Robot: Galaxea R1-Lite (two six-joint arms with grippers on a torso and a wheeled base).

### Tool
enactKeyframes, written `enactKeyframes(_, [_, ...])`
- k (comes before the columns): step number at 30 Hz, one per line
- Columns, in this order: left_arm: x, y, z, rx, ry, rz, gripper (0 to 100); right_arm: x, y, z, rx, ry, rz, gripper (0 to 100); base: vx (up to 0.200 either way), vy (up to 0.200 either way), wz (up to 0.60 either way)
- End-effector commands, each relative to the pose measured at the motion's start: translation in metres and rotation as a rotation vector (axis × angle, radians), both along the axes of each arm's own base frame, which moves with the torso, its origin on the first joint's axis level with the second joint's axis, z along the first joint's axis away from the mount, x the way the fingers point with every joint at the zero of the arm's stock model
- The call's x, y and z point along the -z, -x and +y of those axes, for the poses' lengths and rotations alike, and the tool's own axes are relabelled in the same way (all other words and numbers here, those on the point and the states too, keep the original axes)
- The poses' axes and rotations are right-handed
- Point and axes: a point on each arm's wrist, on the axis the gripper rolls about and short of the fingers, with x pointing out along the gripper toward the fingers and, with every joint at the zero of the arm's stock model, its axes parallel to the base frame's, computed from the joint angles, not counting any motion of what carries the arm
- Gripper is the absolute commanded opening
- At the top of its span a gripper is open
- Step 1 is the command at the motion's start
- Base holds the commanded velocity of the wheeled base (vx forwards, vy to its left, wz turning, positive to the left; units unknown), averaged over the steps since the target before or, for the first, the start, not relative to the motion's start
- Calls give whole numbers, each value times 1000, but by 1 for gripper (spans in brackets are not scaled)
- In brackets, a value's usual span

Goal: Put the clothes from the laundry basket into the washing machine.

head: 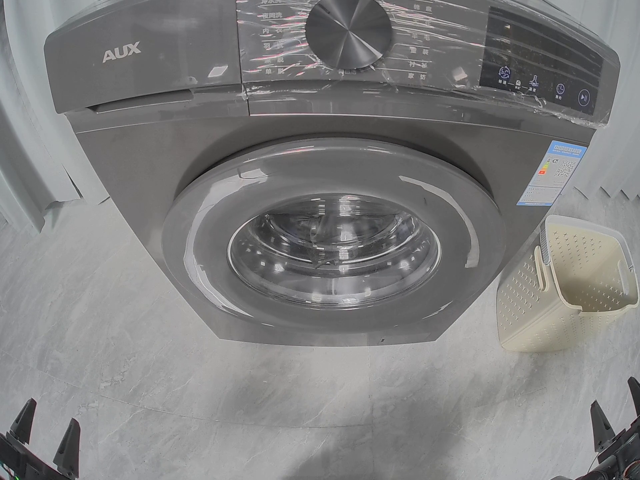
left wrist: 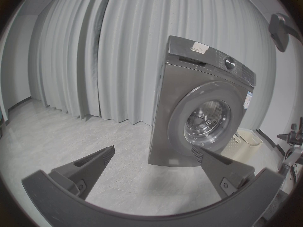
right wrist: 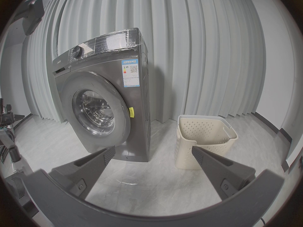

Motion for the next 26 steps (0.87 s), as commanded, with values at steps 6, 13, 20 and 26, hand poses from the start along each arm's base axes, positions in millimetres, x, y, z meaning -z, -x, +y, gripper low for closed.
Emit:
enactKeyframes(6, [0, 3, 2, -87, -114, 17, 100, 5, -2, 0, 0, -3, 21, 100, 0, 0, 0])
enactKeyframes(13, [7, -1, 0, -1, -110, 47, 100, 5, -2, 0, -2, 2, 21, 100, 0, 0, 0])
enactKeyframes(20, [8, 0, 1, -22, -128, 24, 100, 5, -1, 0, -2, 0, 19, 100, 0, 0, 0])
enactKeyframes(26, [8, 0, 1, -19, -135, 23, 100, 5, -1, 0, -3, 0, 18, 100, 0, 0, 0])
